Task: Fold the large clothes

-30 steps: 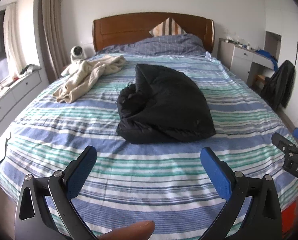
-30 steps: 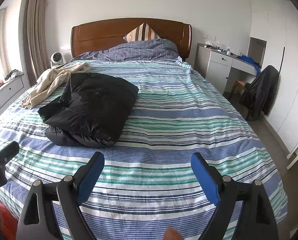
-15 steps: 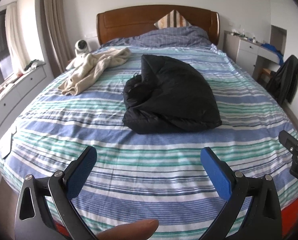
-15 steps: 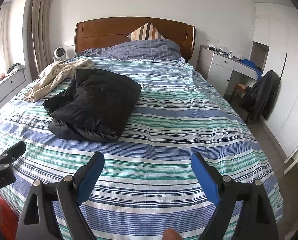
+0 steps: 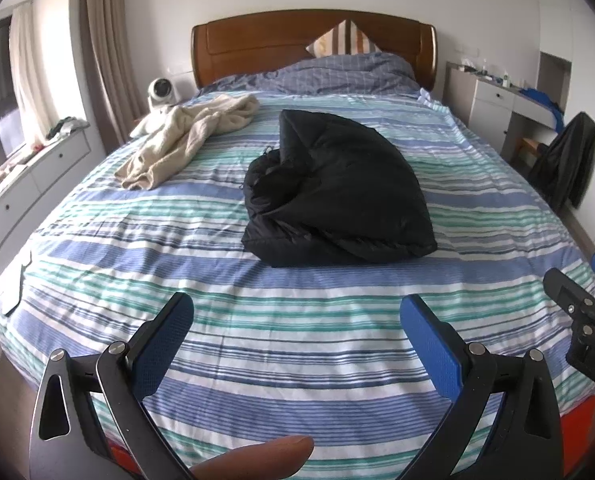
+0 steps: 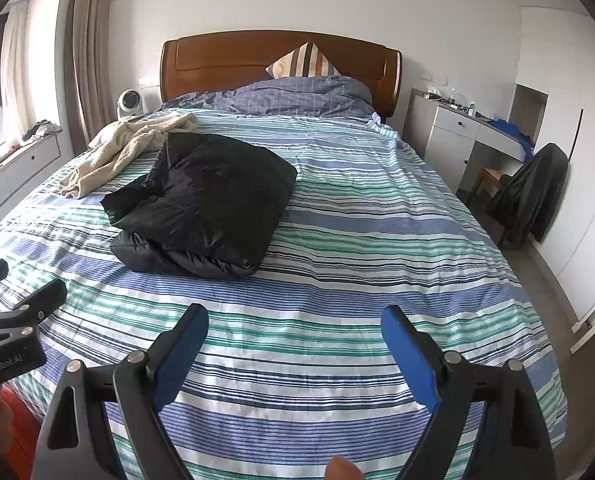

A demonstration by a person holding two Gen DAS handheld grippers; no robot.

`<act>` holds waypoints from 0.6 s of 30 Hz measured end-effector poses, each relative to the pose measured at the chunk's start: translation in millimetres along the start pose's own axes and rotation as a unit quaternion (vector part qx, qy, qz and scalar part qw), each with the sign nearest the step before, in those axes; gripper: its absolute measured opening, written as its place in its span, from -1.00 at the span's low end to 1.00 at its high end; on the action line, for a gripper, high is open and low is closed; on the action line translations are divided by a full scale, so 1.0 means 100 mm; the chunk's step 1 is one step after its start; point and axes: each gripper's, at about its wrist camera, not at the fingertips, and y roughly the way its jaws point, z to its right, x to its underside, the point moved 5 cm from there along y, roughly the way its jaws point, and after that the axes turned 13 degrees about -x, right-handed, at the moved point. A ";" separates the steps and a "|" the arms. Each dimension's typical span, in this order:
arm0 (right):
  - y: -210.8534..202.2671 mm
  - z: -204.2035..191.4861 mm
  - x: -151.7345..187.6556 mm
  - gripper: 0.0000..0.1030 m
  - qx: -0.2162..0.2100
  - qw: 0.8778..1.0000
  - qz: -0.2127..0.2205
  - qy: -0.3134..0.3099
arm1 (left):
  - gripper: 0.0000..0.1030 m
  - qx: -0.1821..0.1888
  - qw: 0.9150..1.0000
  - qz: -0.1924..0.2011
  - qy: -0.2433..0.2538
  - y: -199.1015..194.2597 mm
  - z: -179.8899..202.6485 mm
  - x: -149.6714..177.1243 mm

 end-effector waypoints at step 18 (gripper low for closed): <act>-0.03 -0.16 -0.05 0.75 -0.012 1.000 -0.002 -0.023 | 0.99 -0.008 1.000 0.008 -0.002 -0.08 -0.08 -0.04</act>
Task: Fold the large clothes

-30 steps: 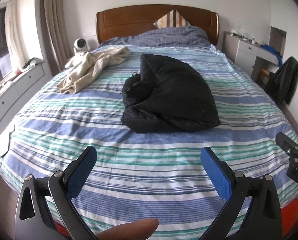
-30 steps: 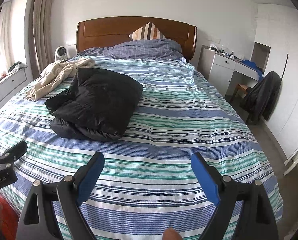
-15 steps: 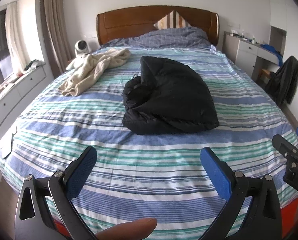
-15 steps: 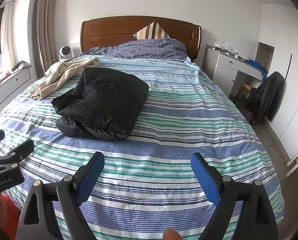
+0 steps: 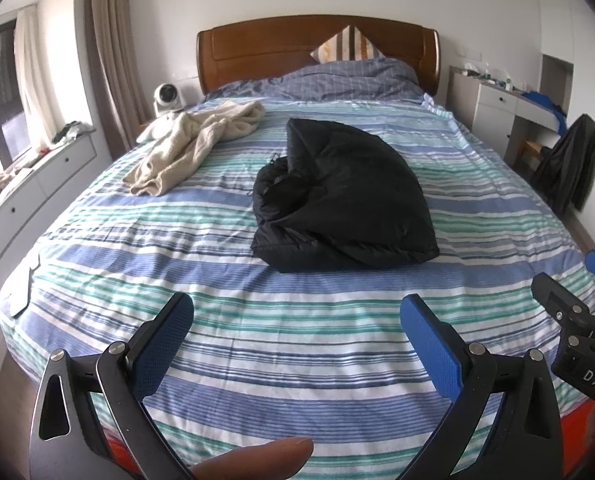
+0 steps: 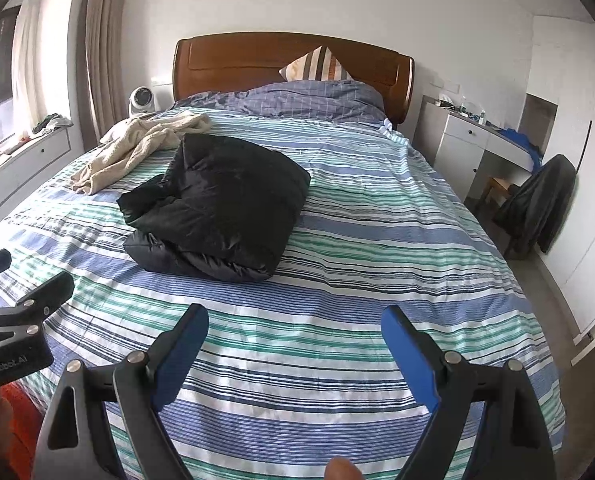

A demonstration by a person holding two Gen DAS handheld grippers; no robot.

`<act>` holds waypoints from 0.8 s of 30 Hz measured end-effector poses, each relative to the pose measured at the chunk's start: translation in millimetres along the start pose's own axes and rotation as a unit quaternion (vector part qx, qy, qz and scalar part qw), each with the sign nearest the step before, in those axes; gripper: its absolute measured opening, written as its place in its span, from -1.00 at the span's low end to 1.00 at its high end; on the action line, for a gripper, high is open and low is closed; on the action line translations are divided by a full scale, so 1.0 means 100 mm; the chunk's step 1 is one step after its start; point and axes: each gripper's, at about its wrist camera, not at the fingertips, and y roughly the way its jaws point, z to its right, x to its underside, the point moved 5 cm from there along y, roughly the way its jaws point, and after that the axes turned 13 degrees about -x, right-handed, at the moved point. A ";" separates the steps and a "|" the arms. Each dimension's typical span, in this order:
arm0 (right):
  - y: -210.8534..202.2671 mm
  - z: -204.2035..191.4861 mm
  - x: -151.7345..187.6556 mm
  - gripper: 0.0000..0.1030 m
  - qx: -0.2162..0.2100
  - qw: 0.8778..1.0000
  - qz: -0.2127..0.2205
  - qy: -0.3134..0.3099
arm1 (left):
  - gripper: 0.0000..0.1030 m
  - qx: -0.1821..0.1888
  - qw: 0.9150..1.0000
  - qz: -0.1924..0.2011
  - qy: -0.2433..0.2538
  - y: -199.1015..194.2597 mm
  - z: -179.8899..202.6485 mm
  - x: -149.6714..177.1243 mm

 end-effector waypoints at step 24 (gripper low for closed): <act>-0.06 0.00 -0.04 0.75 0.011 1.000 0.007 0.001 | 0.99 0.001 1.000 0.003 0.005 -0.02 0.05 -0.04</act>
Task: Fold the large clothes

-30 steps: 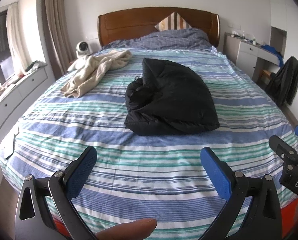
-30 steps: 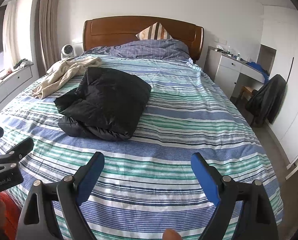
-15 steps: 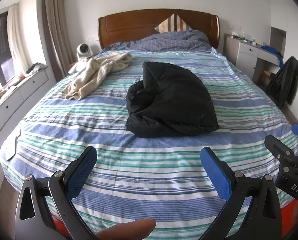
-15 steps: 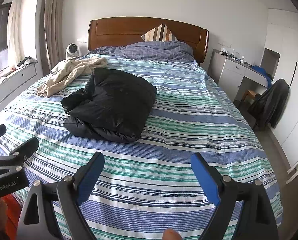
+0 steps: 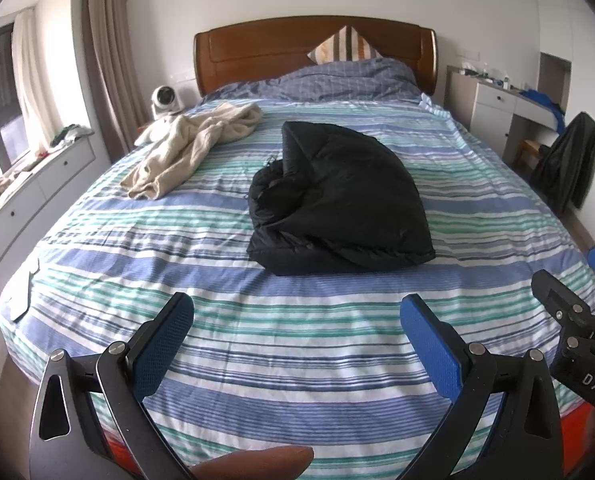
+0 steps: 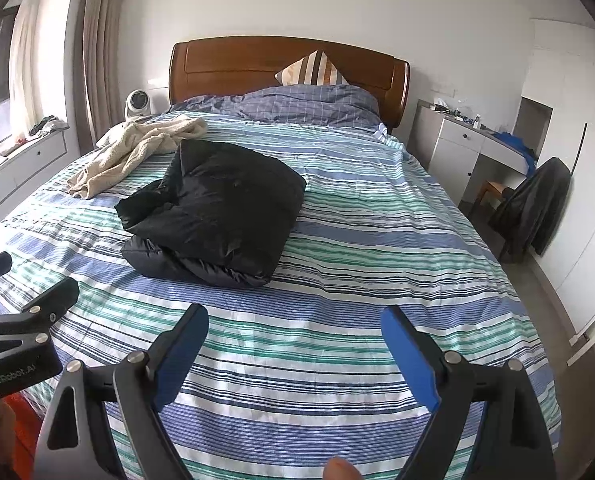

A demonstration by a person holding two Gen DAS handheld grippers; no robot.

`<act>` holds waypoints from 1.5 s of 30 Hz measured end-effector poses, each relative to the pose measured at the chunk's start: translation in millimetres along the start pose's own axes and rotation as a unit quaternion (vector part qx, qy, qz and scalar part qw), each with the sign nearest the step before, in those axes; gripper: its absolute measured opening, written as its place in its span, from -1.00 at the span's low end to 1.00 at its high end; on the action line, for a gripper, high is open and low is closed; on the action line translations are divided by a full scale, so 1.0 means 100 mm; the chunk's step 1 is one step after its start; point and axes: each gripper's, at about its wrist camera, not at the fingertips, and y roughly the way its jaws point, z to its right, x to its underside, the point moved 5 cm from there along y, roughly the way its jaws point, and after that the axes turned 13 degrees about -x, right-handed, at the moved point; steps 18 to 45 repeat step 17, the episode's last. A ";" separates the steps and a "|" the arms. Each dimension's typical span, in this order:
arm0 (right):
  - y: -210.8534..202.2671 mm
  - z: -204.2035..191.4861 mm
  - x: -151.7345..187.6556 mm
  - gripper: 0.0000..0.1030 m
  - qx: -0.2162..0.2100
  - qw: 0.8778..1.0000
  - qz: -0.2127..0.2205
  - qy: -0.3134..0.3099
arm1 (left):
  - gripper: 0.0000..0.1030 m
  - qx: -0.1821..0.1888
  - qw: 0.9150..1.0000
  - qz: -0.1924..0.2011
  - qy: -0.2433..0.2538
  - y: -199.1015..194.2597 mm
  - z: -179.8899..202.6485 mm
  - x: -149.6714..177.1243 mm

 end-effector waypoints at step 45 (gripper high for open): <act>0.02 0.06 0.02 0.75 0.000 1.000 -0.004 0.008 | 0.99 0.004 1.000 0.001 -0.003 0.02 0.04 0.00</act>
